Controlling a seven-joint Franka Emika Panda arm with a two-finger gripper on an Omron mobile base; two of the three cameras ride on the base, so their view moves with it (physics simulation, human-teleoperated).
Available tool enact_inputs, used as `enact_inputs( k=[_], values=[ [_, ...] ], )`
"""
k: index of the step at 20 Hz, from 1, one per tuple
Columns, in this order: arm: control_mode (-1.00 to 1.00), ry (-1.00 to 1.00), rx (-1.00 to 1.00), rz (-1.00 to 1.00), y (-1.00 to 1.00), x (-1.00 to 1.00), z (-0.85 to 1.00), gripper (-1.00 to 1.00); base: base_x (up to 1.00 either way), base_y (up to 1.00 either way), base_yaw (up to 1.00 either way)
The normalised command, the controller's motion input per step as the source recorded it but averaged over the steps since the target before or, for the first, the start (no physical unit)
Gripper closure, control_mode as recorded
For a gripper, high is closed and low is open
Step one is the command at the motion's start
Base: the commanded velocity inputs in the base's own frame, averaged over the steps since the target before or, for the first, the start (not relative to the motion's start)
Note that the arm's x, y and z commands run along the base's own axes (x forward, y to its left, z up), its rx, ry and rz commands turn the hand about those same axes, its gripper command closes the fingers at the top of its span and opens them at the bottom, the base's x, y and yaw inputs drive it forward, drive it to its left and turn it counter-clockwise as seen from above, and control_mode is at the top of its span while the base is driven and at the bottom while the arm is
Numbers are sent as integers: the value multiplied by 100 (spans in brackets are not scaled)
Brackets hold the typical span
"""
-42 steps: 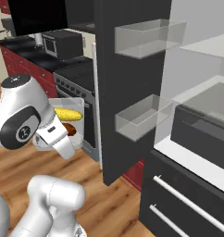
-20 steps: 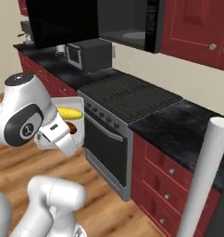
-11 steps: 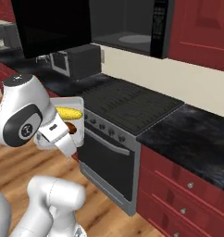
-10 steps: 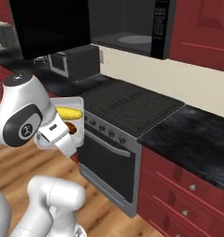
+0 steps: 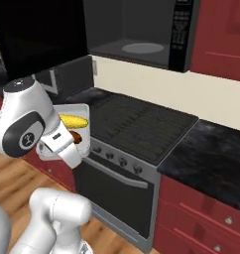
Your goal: Place the tupperware containing the chicken drumstick and corn meal in the microwave. Close the microwave door and press the start button to reheat the meal.
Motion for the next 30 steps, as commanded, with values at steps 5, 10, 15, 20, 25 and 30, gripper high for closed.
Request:
enact_inputs(
  k=[5, 10, 15, 20, 25, 30],
  values=[
    [100, 0, 0, 0, 0, 0, 0, 100, 67, 36, -28],
    [100, 0, 0, 0, 0, 0, 0, 100, 64, 32, -27],
    [100, 0, 0, 0, 0, 0, 0, 100, 56, 22, -23],
    [100, 0, 0, 0, 0, 0, 0, 100, 51, 0, -10],
    [100, 0, 0, 0, 0, 0, 0, 100, 36, 0, 0],
    [100, 0, 0, 0, 0, 0, 0, 100, 32, 0, 12]
  ],
)
